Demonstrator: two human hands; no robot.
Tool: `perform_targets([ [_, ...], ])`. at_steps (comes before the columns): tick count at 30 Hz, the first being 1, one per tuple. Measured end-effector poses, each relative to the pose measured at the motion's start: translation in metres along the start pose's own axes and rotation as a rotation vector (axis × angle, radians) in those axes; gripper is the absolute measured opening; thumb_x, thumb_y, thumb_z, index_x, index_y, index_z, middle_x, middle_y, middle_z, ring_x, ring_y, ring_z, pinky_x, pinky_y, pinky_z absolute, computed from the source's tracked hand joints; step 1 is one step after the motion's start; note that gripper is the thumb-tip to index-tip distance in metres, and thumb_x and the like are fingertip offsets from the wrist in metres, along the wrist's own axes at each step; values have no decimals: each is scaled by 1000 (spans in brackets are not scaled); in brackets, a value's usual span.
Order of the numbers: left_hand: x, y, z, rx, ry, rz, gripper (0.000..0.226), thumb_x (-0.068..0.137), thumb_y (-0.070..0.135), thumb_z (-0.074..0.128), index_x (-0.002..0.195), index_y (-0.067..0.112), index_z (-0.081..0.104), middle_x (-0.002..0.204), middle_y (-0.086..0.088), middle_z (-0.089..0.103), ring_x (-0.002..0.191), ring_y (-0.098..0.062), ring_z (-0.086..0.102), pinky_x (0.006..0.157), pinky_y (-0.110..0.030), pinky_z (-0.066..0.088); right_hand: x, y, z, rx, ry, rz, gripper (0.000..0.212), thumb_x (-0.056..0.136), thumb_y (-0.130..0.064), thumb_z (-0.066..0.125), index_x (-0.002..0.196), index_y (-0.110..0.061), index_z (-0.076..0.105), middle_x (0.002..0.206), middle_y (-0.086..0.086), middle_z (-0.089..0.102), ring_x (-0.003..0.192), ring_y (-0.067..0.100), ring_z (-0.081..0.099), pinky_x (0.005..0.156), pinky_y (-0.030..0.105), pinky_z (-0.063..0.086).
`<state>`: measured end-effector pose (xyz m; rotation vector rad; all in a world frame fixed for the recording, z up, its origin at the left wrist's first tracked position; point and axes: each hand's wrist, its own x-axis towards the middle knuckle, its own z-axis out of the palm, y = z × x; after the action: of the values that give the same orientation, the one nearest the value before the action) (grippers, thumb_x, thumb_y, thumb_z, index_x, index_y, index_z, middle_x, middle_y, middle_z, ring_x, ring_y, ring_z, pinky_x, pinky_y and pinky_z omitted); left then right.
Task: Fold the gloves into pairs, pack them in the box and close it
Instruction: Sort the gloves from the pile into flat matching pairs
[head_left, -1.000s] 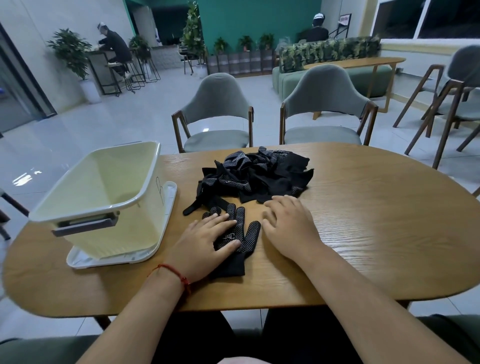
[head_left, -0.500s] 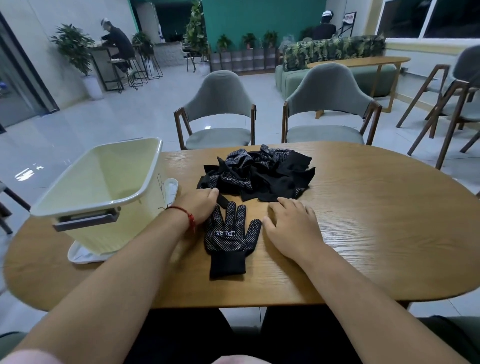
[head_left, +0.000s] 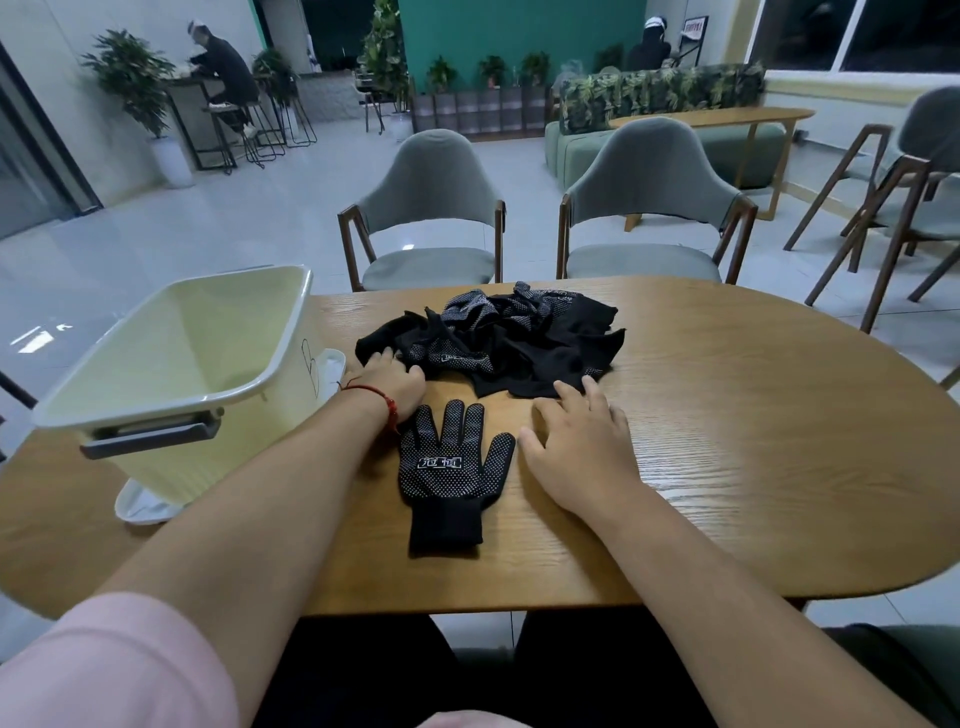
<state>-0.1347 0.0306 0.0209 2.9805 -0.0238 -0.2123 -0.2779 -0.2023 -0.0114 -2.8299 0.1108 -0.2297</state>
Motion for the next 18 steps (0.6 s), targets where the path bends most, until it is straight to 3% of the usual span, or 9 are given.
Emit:
perform_targets([
  [4, -11, 1, 5, -1, 76, 19, 66, 106, 39, 21, 162, 6, 34, 172, -11, 24, 157, -29, 23, 129, -52, 17, 0, -1, 0, -2, -15, 18, 56, 104, -57, 34, 153, -34, 49, 174, -1, 31, 164, 28, 8, 130, 57, 14],
  [8, -32, 3, 14, -43, 124, -33, 71, 103, 49, 17, 155, 9, 45, 163, -13, 40, 152, -30, 30, 125, -53, 24, 0, -2, 1, -21, -14, 4, 58, 105, -55, 32, 156, -32, 45, 172, -1, 33, 162, 28, 15, 129, 58, 16],
  [13, -78, 31, 26, -91, 143, 85, 64, 106, 46, 26, 160, 12, 35, 168, -9, 32, 158, -27, 22, 126, -52, 23, 5, 0, -5, -111, -26, -58, 57, 105, -55, 33, 153, -31, 49, 165, -3, 43, 158, 27, 24, 126, 62, 14],
  [16, -98, 39, 37, -69, 186, 196, 69, 106, 54, 31, 163, 15, 31, 170, -8, 31, 158, -24, 23, 127, -48, 23, 18, 16, -17, -71, 123, -140, 47, 100, -42, 49, 145, -33, 58, 147, -7, 59, 144, 22, 41, 121, 54, 28],
  [18, -102, 38, 45, -52, 182, 264, 71, 106, 58, 33, 166, 20, 25, 171, -7, 28, 159, -22, 22, 128, -46, 21, 30, 35, -24, -52, 240, -138, 55, 89, -25, 63, 144, -32, 57, 144, -7, 59, 137, 23, 47, 114, 50, 37],
])
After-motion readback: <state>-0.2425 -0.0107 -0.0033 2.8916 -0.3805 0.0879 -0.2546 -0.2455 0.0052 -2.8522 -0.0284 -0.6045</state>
